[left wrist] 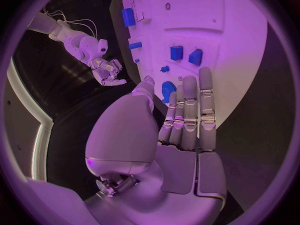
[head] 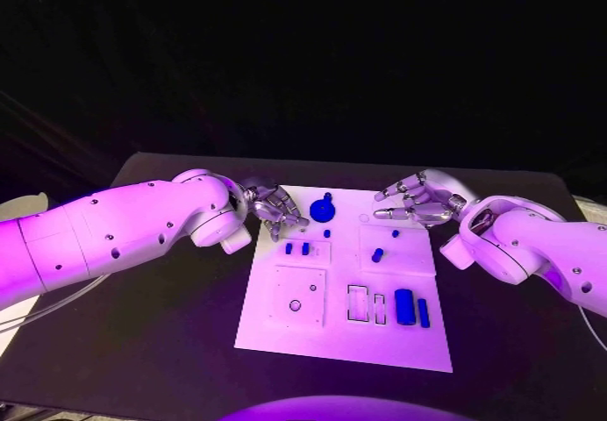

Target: Assemble the parts on the task board

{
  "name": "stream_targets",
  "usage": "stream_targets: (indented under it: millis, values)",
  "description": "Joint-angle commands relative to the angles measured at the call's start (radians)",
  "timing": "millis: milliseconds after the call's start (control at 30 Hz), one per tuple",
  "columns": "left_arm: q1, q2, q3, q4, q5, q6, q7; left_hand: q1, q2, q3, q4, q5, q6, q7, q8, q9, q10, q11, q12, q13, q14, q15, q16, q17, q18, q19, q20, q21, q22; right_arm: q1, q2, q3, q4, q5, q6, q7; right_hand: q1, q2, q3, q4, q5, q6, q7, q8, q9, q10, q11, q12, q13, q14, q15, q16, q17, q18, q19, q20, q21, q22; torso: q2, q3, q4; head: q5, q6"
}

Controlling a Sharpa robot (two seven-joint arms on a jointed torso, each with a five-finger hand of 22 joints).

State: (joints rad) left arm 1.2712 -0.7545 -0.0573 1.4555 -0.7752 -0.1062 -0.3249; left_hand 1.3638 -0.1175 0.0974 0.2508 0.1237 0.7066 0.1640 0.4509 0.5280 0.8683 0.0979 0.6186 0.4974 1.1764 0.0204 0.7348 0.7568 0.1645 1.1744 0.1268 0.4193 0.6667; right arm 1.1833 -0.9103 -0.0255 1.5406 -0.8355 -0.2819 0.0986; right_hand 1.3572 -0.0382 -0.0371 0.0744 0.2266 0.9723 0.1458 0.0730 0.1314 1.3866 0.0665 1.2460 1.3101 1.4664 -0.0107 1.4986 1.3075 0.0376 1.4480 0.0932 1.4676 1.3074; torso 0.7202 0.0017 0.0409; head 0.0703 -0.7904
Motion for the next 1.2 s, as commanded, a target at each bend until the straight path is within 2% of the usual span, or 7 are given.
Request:
stream_targets:
  millis: [33,167,367,500,567,867,1200]
  values:
    - [-0.012,0.016,-0.003,0.004,-0.164,-0.097,0.174,0.092,0.009,0.05,-0.036,0.001,0.027,-0.004,-0.014,-0.034,0.007,-0.006,-0.02,-0.034,0.007,-0.003,-0.004,-0.006,0.02,0.015,-0.006,-0.01,-0.013,-0.002,0.001,0.0,0.0,-0.008,0.013,0.007,0.004,0.011,-0.004,0.0,0.005,0.006,0.001,0.001,0.001,-0.002,-0.007,-0.003,0.004,0.076,-0.004,-0.003,0.143,0.012,-0.002,0.0,-0.005,0.041,0.0,-0.0003,-0.001,-0.007,0.006]
    - [-0.025,0.04,-0.007,-0.002,-0.325,-0.144,0.226,0.185,-0.02,0.137,-0.077,-0.001,0.107,-0.011,-0.062,-0.126,0.066,-0.014,-0.07,-0.119,0.041,-0.02,0.02,0.002,0.017,0.056,-0.026,0.005,-0.01,-0.003,0.001,0.0,0.0,-0.008,0.012,0.008,0.004,0.011,-0.004,0.0,0.005,0.006,0.001,0.001,0.001,-0.002,-0.007,-0.003,0.004,0.076,-0.004,-0.003,0.143,0.012,-0.002,0.0,-0.005,0.041,0.0,-0.0005,-0.0013,-0.012,0.01]
    - [-0.034,0.075,-0.012,-0.017,-0.524,-0.158,0.245,0.163,-0.087,0.204,-0.087,-0.003,0.21,-0.033,-0.147,-0.243,0.145,-0.034,-0.135,-0.224,0.205,-0.034,0.348,0.283,0.016,0.13,-0.043,0.099,0.061,-0.004,0.002,0.0,0.0,-0.015,0.011,0.009,0.004,0.012,-0.004,0.0,0.005,0.006,0.001,0.001,0.001,-0.002,-0.007,-0.002,0.004,0.076,-0.004,-0.003,0.143,0.012,-0.002,0.0,-0.005,0.041,0.001,-0.0001,-0.0016,-0.019,0.016]
    - [-0.039,0.104,-0.015,-0.031,-0.629,-0.15,0.233,0.129,-0.104,0.206,-0.079,-0.004,0.247,-0.046,-0.179,-0.277,0.171,-0.046,-0.158,-0.259,0.313,-0.046,0.59,0.513,-0.044,0.262,-0.052,0.493,0.374,-0.004,0.005,0.0,0.0,-0.017,0.01,0.01,0.004,0.012,-0.004,0.0,0.005,0.006,0.001,0.001,0.001,-0.002,-0.007,-0.002,0.004,0.076,-0.004,-0.003,0.143,0.012,-0.002,0.0,-0.005,0.041,0.001,-0.0002,-0.0016,-0.022,0.019]
    - [-0.041,0.113,-0.016,-0.036,-0.657,-0.144,0.224,0.121,-0.106,0.209,-0.078,-0.004,0.263,-0.048,-0.19,-0.288,0.181,-0.048,-0.17,-0.274,0.335,-0.049,0.646,0.569,-0.062,0.293,-0.057,0.61,0.469,-0.004,0.006,0.0,0.0,-0.017,0.01,0.01,0.004,0.012,-0.004,0.0,0.005,0.006,0.001,0.001,0.001,-0.002,-0.007,-0.002,0.004,0.076,-0.004,-0.003,0.143,0.012,-0.002,0.0,-0.005,0.041,0.001,-0.0005,-0.0023,-0.022,0.02]
    - [-0.044,0.143,-0.017,-0.046,-0.705,-0.086,0.193,0.104,-0.107,0.227,-0.079,-0.004,0.314,-0.059,-0.228,-0.318,0.221,-0.054,-0.237,-0.331,0.344,-0.058,0.648,0.547,-0.086,0.325,-0.065,0.769,0.602,-0.005,0.008,0.0,-0.001,-0.017,0.01,0.01,0.004,0.012,-0.004,0.0,0.005,0.006,0.001,0.001,0.001,-0.002,-0.007,-0.002,0.004,0.076,-0.004,-0.003,0.143,0.012,-0.002,0.0,-0.005,0.041,0.001,0.0003,-0.0021,-0.024,0.02]
    - [-0.045,0.181,-0.017,-0.079,-0.719,-0.033,0.167,0.103,-0.106,0.247,-0.086,-0.003,0.32,-0.059,-0.261,-0.336,0.232,-0.052,-0.292,-0.362,0.344,-0.062,0.648,0.532,-0.074,0.317,-0.069,0.722,0.569,-0.005,0.009,0.0,0.0,-0.017,0.006,0.012,0.004,0.012,-0.004,0.0,0.005,0.006,0.001,0.001,0.001,-0.002,-0.007,-0.002,0.004,0.076,-0.004,-0.003,0.143,0.012,-0.002,0.0,-0.005,0.041,0.001,0.0004,-0.0011,-0.024,0.019]
